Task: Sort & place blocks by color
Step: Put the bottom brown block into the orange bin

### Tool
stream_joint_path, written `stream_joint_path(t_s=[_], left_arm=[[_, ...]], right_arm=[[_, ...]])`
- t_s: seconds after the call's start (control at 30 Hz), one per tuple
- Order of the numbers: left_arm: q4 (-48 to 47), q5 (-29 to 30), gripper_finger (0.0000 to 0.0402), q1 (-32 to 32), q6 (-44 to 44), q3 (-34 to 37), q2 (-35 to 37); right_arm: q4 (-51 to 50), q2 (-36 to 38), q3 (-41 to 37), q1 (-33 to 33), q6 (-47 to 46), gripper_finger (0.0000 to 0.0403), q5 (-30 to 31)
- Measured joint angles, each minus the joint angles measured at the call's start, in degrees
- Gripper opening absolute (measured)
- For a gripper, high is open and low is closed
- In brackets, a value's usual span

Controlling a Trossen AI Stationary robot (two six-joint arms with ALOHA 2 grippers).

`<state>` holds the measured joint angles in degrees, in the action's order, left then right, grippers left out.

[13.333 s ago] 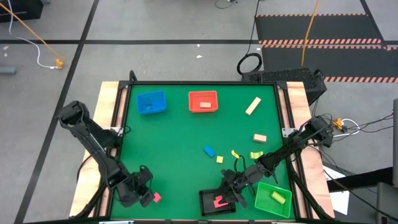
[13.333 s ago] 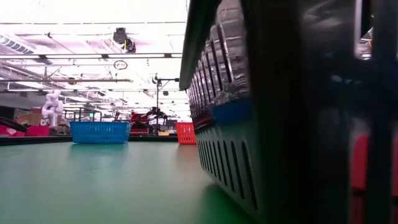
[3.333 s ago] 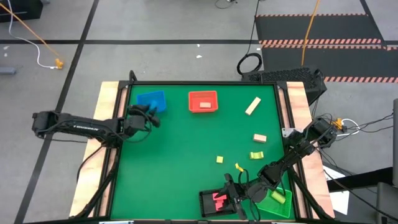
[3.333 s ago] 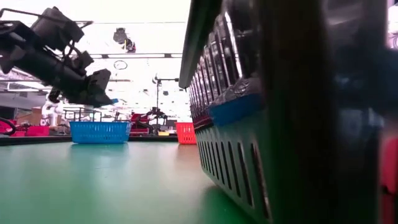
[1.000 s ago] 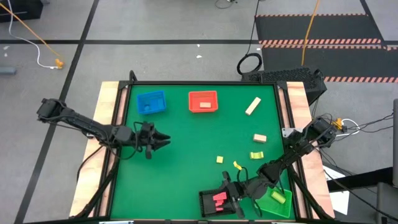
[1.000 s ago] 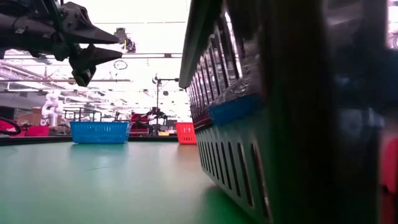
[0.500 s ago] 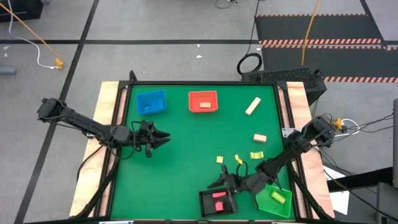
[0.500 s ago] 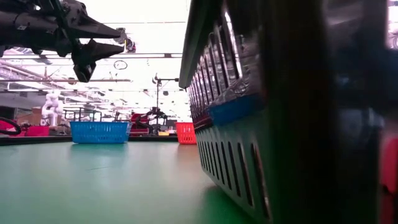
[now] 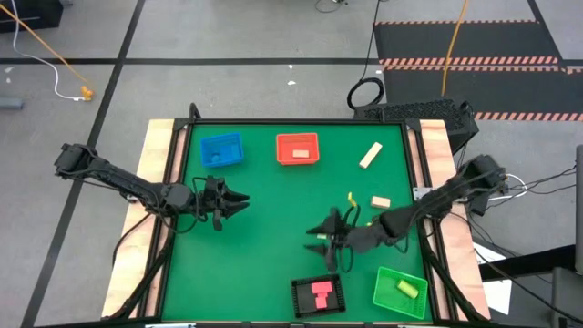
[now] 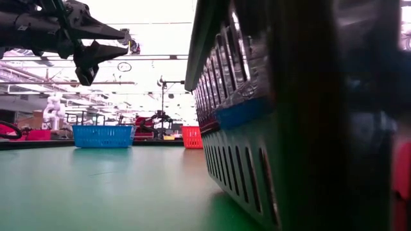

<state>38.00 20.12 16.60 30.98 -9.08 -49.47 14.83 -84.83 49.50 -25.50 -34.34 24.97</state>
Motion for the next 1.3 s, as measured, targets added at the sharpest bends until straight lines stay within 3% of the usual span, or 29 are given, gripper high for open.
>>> stream_joint_path(t_s=[0.1,0.23,0.4,0.5,0.63,0.73,0.93,1.3], left_arm=[[-0.02,0.00,0.0138,0.00,0.00,0.00,-0.01],[-0.04,0.00,0.0138,0.00,0.02,0.00,0.00],[-0.04,0.02,0.0138,0.00,0.73,0.00,0.00],[-0.04,0.02,0.0138,0.00,0.81,0.00,-0.02],[-0.04,1.19,0.0138,0.00,0.83,0.00,-0.02],[-0.04,1.58,0.0138,0.00,0.87,0.00,0.00],[-0.04,1.60,0.0138,0.00,1.07,0.00,-0.02],[-0.04,2.46,0.0138,-0.01,0.39,0.00,-0.02]], right_arm=[[-13.41,4.78,0.00,2.49,-4.34,0.0210,5.23],[-33.80,10.06,0.00,7.06,-13.84,0.0210,6.25],[-56.50,14.30,0.00,12.01,-20.51,0.0210,-2.46],[-66.41,16.08,-0.02,14.07,-17.80,0.0210,-9.37],[-76.41,16.71,-0.05,14.97,-10.80,0.0210,-10.55],[-79.47,16.73,-0.65,15.44,-4.74,0.0210,-11.16],[-76.46,16.69,-5.72,15.78,4.46,0.0210,-11.76],[-73.28,16.68,-13.07,15.98,5.44,0.0210,-11.96]])
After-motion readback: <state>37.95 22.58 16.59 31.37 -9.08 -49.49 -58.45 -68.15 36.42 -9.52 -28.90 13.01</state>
